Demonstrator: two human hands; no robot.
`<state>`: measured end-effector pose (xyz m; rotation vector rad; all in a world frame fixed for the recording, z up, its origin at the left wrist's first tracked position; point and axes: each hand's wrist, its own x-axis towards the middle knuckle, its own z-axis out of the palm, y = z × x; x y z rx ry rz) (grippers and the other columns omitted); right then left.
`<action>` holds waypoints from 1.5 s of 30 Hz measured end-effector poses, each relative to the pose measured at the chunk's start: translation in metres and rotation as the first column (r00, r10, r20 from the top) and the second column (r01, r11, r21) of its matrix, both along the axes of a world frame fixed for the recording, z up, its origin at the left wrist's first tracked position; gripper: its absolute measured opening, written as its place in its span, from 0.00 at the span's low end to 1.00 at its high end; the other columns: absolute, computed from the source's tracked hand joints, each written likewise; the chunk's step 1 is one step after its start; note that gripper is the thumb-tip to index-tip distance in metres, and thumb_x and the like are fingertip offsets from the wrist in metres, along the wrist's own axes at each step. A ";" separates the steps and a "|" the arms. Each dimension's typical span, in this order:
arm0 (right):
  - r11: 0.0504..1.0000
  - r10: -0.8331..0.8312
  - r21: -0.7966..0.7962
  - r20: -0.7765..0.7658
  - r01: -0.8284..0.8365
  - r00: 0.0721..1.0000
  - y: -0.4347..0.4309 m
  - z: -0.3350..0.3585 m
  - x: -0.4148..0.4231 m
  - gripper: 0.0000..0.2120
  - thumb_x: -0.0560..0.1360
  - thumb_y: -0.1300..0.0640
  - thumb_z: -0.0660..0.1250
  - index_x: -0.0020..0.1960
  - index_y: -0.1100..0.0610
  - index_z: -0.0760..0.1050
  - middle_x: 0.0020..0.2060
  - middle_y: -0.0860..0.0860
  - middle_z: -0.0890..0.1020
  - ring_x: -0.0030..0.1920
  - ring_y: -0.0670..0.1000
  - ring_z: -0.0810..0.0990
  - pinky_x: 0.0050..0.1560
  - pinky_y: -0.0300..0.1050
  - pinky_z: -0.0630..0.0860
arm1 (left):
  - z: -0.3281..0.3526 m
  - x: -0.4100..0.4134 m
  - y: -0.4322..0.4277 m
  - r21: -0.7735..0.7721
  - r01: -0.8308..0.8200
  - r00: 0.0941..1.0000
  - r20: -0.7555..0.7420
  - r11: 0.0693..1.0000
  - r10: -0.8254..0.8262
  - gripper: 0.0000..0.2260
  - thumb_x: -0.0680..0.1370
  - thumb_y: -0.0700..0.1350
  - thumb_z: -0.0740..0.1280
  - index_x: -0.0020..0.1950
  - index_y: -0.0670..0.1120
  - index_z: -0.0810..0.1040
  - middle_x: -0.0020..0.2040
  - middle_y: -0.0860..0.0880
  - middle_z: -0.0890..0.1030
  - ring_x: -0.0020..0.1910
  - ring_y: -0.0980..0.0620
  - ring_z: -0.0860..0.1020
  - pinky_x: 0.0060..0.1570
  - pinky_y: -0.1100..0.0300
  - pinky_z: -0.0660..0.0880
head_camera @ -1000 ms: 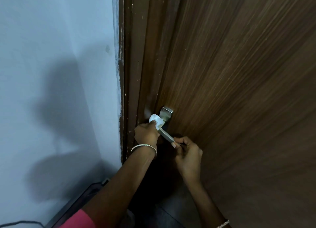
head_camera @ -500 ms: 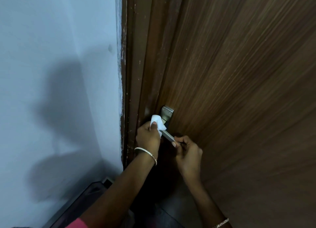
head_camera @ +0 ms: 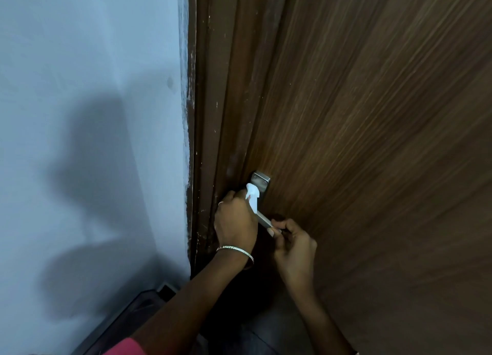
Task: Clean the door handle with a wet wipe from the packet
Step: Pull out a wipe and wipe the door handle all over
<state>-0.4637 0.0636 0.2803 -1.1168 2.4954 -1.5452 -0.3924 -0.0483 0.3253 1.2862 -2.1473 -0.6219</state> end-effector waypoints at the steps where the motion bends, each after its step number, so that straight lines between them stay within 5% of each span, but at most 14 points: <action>1: 1.000 0.000 0.005 -0.005 0.000 1.000 0.000 -0.001 0.000 0.09 0.74 0.63 0.69 0.46 0.48 0.79 0.46 0.40 0.85 0.50 0.38 0.83 0.53 0.40 0.79 | 0.001 0.003 -0.002 -0.024 0.021 1.000 0.011 0.999 -0.021 0.11 0.81 0.47 0.59 0.56 0.48 0.80 0.51 0.45 0.81 0.50 0.43 0.81 0.45 0.52 0.75; 5: 1.000 0.015 0.021 0.005 -0.015 1.000 0.002 -0.005 0.000 0.11 0.75 0.61 0.69 0.48 0.44 0.78 0.46 0.37 0.84 0.51 0.35 0.82 0.53 0.33 0.77 | 0.013 0.017 -0.016 -0.008 0.098 0.995 -0.014 0.995 -0.098 0.11 0.80 0.49 0.61 0.60 0.51 0.79 0.52 0.46 0.84 0.51 0.42 0.82 0.50 0.52 0.76; 10: 1.000 0.001 0.013 0.001 -0.001 1.000 0.001 -0.005 -0.001 0.10 0.75 0.62 0.71 0.47 0.46 0.79 0.47 0.38 0.85 0.51 0.35 0.83 0.53 0.37 0.79 | 0.040 0.003 -0.014 -0.126 0.032 0.986 -0.161 0.992 -0.052 0.09 0.80 0.46 0.62 0.59 0.47 0.75 0.47 0.45 0.85 0.44 0.41 0.83 0.42 0.49 0.80; 18: 1.000 -0.010 0.000 0.004 0.010 1.000 0.000 -0.006 -0.001 0.07 0.75 0.62 0.70 0.47 0.50 0.80 0.47 0.40 0.85 0.50 0.39 0.84 0.53 0.47 0.81 | 0.015 -0.017 -0.019 -0.153 0.086 0.994 -0.059 0.984 -0.096 0.16 0.76 0.40 0.66 0.64 0.44 0.74 0.59 0.44 0.80 0.54 0.43 0.81 0.50 0.51 0.80; 29: 0.999 -0.035 0.016 -0.029 0.036 0.999 -0.001 -0.001 0.005 0.06 0.75 0.62 0.69 0.47 0.52 0.80 0.47 0.43 0.85 0.51 0.43 0.83 0.54 0.51 0.80 | -0.001 -0.007 -0.021 -0.012 0.046 0.999 -0.020 0.999 -0.046 0.11 0.76 0.40 0.65 0.58 0.48 0.79 0.50 0.44 0.85 0.49 0.42 0.83 0.44 0.52 0.78; 32: 0.999 -0.032 0.011 -0.040 0.033 0.999 -0.001 0.002 0.007 0.08 0.75 0.65 0.69 0.47 0.53 0.80 0.47 0.45 0.85 0.51 0.44 0.84 0.53 0.51 0.81 | 0.001 -0.007 -0.025 0.069 0.091 0.996 -0.002 0.993 -0.091 0.11 0.75 0.39 0.65 0.56 0.46 0.79 0.52 0.42 0.83 0.52 0.40 0.81 0.48 0.51 0.75; 36: 0.999 -0.034 0.032 -0.098 0.037 0.995 0.000 0.008 0.011 0.11 0.73 0.68 0.69 0.47 0.52 0.79 0.47 0.44 0.85 0.50 0.42 0.83 0.53 0.44 0.80 | -0.009 -0.006 -0.025 0.184 0.148 0.987 0.032 0.972 -0.156 0.18 0.76 0.37 0.63 0.65 0.46 0.77 0.59 0.42 0.81 0.59 0.39 0.77 0.56 0.50 0.73; 41: 0.998 -0.034 0.040 -0.107 0.039 0.994 0.000 0.011 0.013 0.08 0.74 0.66 0.69 0.47 0.54 0.80 0.47 0.45 0.85 0.50 0.42 0.83 0.52 0.41 0.79 | -0.031 0.003 -0.021 0.300 0.204 0.974 -0.159 0.932 -0.161 0.26 0.77 0.35 0.60 0.75 0.51 0.68 0.59 0.42 0.82 0.59 0.38 0.78 0.61 0.48 0.75; 45: 0.998 -0.042 0.039 -0.121 0.047 0.992 0.000 0.011 0.013 0.06 0.74 0.65 0.69 0.47 0.55 0.80 0.47 0.46 0.85 0.50 0.44 0.84 0.52 0.43 0.80 | -0.047 0.003 -0.011 0.380 0.168 0.975 -0.200 0.909 -0.096 0.23 0.75 0.33 0.61 0.69 0.48 0.75 0.58 0.41 0.83 0.59 0.38 0.79 0.59 0.52 0.75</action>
